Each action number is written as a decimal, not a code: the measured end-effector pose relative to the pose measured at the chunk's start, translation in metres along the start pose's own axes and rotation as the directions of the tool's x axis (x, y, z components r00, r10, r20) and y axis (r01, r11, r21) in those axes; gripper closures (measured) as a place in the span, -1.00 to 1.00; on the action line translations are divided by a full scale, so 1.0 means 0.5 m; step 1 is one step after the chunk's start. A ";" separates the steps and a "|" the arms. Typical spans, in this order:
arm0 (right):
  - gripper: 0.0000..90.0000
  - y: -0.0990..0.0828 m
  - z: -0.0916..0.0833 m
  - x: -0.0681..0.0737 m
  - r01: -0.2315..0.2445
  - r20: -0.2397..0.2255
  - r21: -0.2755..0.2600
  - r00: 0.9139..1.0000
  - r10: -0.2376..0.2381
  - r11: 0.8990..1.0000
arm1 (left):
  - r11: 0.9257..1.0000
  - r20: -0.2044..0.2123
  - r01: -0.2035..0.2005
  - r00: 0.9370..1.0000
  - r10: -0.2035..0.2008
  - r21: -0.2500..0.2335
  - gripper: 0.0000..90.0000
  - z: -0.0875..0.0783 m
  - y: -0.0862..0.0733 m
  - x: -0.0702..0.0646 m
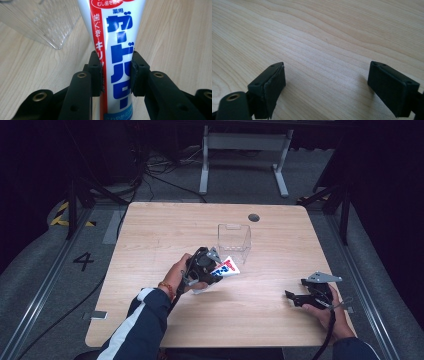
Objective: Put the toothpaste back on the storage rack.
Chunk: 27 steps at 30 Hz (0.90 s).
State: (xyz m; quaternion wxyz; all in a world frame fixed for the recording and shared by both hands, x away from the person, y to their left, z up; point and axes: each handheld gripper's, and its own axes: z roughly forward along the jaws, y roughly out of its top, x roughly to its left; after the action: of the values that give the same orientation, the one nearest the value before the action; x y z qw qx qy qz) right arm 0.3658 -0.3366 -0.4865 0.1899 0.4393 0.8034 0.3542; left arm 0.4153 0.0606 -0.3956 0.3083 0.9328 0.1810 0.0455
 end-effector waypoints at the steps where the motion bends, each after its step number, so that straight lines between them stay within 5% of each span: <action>1: -0.67 0.000 0.000 0.000 0.000 0.000 0.000 1.000 0.000 1.000 | 1.000 0.002 -0.003 1.000 0.003 -0.017 0.52 -0.006 0.000 -0.001; 13: -0.67 0.000 0.000 0.000 -0.001 0.000 -0.001 1.000 0.001 1.000 | 0.982 -0.024 -0.071 0.997 0.068 -0.177 0.53 -0.095 0.031 -0.015; 27: -0.67 0.000 0.000 0.000 -0.001 -0.001 -0.001 1.000 0.001 1.000 | 0.956 -0.037 -0.061 0.998 0.053 -0.288 0.53 -0.128 0.078 0.017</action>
State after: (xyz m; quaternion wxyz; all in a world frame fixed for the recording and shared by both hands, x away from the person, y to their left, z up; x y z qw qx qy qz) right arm 0.3659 -0.3365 -0.4866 0.1896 0.4393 0.8033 0.3547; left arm 0.4228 0.0705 -0.3212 0.4371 0.8819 0.1498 0.0938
